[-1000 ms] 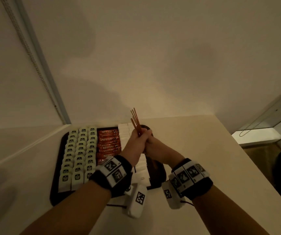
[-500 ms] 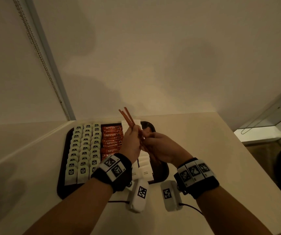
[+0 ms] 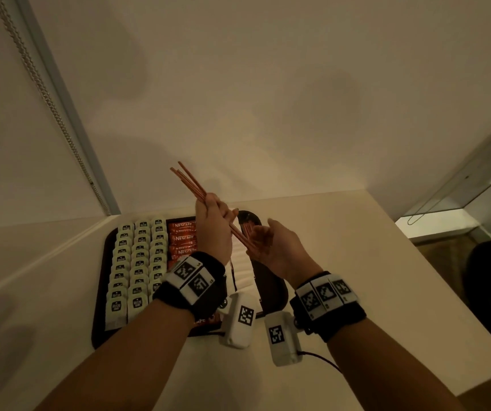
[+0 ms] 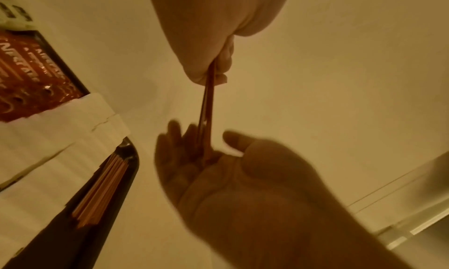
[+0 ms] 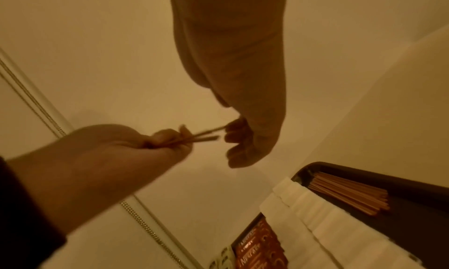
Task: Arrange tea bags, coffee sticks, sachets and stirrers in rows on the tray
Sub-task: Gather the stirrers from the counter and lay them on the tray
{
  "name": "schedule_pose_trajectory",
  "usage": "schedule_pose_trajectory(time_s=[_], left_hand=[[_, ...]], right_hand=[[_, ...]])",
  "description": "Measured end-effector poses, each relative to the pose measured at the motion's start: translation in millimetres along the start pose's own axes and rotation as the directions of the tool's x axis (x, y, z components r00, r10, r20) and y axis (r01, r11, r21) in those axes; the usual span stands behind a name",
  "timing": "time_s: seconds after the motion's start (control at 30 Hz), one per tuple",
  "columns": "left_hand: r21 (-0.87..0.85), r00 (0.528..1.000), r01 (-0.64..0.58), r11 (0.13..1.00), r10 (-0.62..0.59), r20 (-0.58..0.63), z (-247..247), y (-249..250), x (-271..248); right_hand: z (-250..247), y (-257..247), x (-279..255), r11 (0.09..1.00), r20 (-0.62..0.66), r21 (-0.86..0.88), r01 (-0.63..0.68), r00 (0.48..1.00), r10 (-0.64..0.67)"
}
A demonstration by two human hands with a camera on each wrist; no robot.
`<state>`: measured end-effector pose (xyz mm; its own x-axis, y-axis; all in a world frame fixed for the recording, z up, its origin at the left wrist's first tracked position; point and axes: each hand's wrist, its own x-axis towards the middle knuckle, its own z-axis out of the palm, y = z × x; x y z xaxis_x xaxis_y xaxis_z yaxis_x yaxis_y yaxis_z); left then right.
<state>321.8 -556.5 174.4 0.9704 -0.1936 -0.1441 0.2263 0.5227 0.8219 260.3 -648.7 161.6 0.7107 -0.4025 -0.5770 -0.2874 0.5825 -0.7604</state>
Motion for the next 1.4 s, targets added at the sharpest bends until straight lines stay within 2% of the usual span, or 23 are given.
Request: schedule_pose_trajectory(time_s=[0.07, 0.13, 0.2, 0.3, 0.4, 0.43, 0.47, 0.5, 0.53, 0.57, 0.6, 0.63, 0.67, 0.7, 0.73, 0.8, 0.9, 0.97, 1.1, 1.3, 1.4], left_hand=[[0.002, 0.998, -0.063, 0.998, 0.063, 0.014, 3.4, 3.2, 0.9], [0.023, 0.996, -0.069, 0.997, 0.067, 0.059, 6.8, -1.9, -4.1], [0.040, 0.991, -0.015, 0.999, 0.010, 0.131, 7.6, -12.7, -12.5], [0.120, 0.971, 0.063, 0.991, -0.088, 0.223, 3.7, -25.3, -20.9], [0.119, 0.941, 0.162, 0.980, -0.190, 0.281, 1.2, -27.3, -20.5], [0.116, 0.935, 0.185, 0.976, -0.211, 0.285, 0.4, -26.5, -18.5], [0.112, 0.930, 0.205, 0.972, -0.229, 0.286, -0.8, -24.8, -16.5], [0.112, 0.927, 0.225, 0.968, -0.248, 0.282, -2.6, -22.9, -14.1], [0.122, 0.924, 0.240, 0.963, -0.265, 0.275, -5.1, -21.0, -11.7], [0.144, 0.922, 0.248, 0.958, -0.279, 0.269, -8.1, -19.0, -9.6], [0.171, 0.918, 0.254, 0.952, -0.293, 0.268, -10.7, -17.2, -7.6], [0.195, 0.912, 0.263, 0.945, -0.309, 0.269, -13.8, -15.3, -5.7], [0.209, 0.905, 0.276, 0.938, -0.327, 0.273, -16.5, -13.5, -4.6], [0.220, 0.899, 0.286, 0.933, -0.340, 0.276, -19.4, -11.8, -3.9], [0.237, 0.897, 0.282, 0.930, -0.343, 0.280, -22.1, -10.0, -3.7], [0.292, 0.901, 0.237, 0.927, -0.322, 0.291, -28.1, -7.2, -3.9], [0.375, 0.897, 0.193, 0.907, -0.318, 0.307, -38.3, -6.9, -3.4], [0.397, 0.893, 0.229, 0.889, -0.353, 0.277, -44.9, -8.4, -1.8], [0.389, 0.882, 0.311, 0.867, -0.416, 0.222, -51.5, -11.4, -1.2], [0.458, 0.904, 0.202, 0.866, -0.345, 0.252, -55.8, -1.1, -7.3], [0.440, 0.916, 0.215, 0.872, -0.336, 0.219, -58.8, 2.9, -6.4]], right_hand=[[-1.1, 3.3, 1.5, 0.992, 0.057, 0.104, -0.078, 0.996, 0.072], [2.7, 4.3, 3.5, 0.973, 0.134, 0.197, -0.121, 0.986, 0.095], [6.7, 0.6, 4.1, 0.966, 0.206, 0.235, -0.110, 0.977, 0.061], [6.4, -3.2, 2.1, 0.975, 0.283, 0.201, -0.091, 0.959, 0.031], [-13.8, -1.0, 6.3, 0.992, 0.400, 0.066, -0.103, 0.914, 0.069], [-24.9, -1.3, 9.9, 0.995, 0.383, -0.055, -0.086, 0.918, 0.101], [-37.6, -2.0, 15.2, 0.975, 0.298, -0.217, -0.048, 0.948, 0.113], [-55.5, -2.6, 23.8, 0.900, 0.177, -0.436, -0.006, 0.980, 0.093], [-76.8, -1.4, 34.4, 0.737, 0.057, -0.676, -0.004, 0.997, 0.058], [-101.9, 1.7, 45.8, 0.515, -0.044, -0.857, -0.037, 0.999, -0.001], [-127.1, 5.8, 56.4, 0.284, -0.119, -0.954, -0.096, 0.991, -0.065], [-150.9, 11.9, 67.1, 0.123, -0.185, -0.978, -0.170, 0.975, -0.123], [-171.9, 17.9, 71.9, 0.019, -0.239, -0.971, -0.240, 0.957, -0.164], [-190.1, 25.3, 76.6, -0.041, -0.290, -0.952, -0.303, 0.937, -0.192], [-203.9, 32.2, 77.6, -0.068, -0.327, -0.935, -0.349, 0.920, -0.216], [-221.0, 45.2, 77.7, -0.064, -0.342, -0.927, -0.368, 0.904, -0.255], [-224.6, 61.1, 83.0, 0.007, -0.308, -0.947, -0.320, 0.906, -0.291], [-215.5, 67.8, 85.1, 0.031, -0.272, -0.961, -0.276, 0.917, -0.292], [-192.4, 72.8, 88.0, 0.006, -0.207, -0.977, -0.214, 0.939, -0.273], [-176.8, 78.4, 90.4, -0.074, -0.178, -0.977, -0.200, 0.957, -0.227], [-165.9, 68.2, 84.2, -0.117, -0.138, -0.980, -0.162, 0.972, -0.190]])
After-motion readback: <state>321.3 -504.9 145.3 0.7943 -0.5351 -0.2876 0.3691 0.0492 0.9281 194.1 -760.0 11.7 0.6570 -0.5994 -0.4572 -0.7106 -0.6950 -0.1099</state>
